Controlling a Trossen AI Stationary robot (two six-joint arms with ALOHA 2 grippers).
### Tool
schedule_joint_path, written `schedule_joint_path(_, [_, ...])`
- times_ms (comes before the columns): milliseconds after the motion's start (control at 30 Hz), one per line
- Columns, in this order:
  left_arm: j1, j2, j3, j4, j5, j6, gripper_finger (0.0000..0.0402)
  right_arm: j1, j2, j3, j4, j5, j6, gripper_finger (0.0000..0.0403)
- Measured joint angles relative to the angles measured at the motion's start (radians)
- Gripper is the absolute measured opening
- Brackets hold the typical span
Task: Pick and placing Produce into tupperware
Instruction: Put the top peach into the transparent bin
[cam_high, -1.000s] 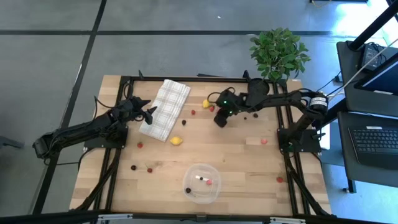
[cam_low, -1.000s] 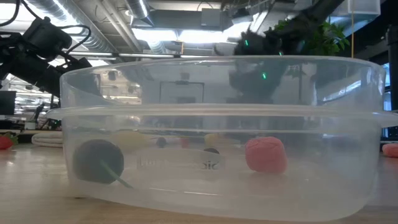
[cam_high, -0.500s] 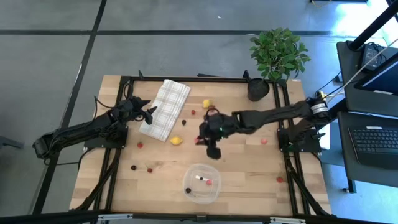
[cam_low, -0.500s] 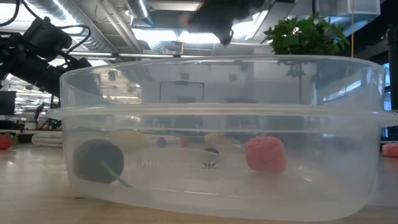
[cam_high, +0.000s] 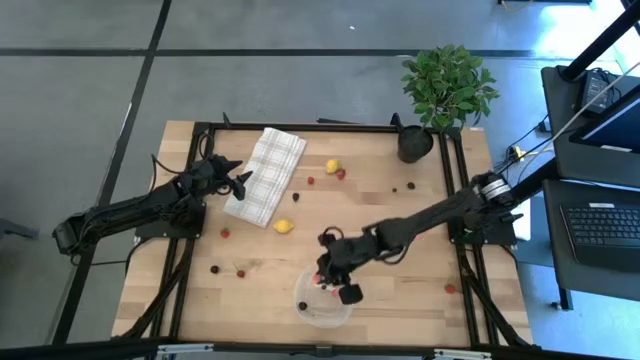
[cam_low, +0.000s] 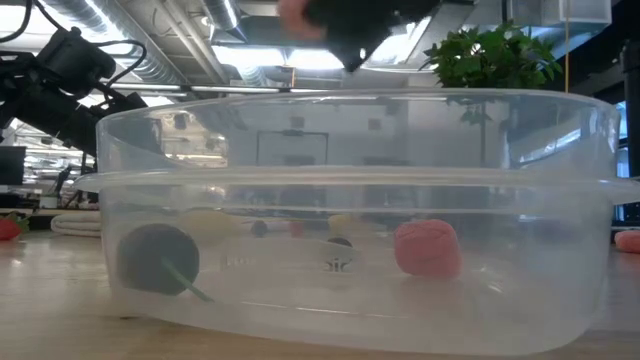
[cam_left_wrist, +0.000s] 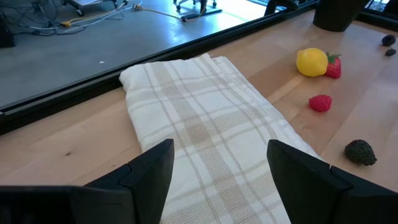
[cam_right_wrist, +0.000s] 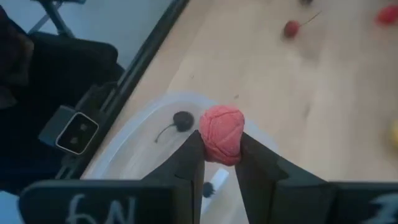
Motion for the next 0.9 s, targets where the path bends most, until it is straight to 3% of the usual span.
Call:
schedule_joint_path(433, [0.0, 0.0, 0.0, 0.0, 0.0, -0.003, 0.025, 0.016, 0.168, -0.001, 0.003, -0.039, 0.191, 0.0079])
schedule_joint_path(900, [0.0, 0.0, 0.0, 0.0, 0.0, -0.002, 0.025, 0.016, 0.186, -0.001, 0.005, -0.053, 0.22, 0.0079])
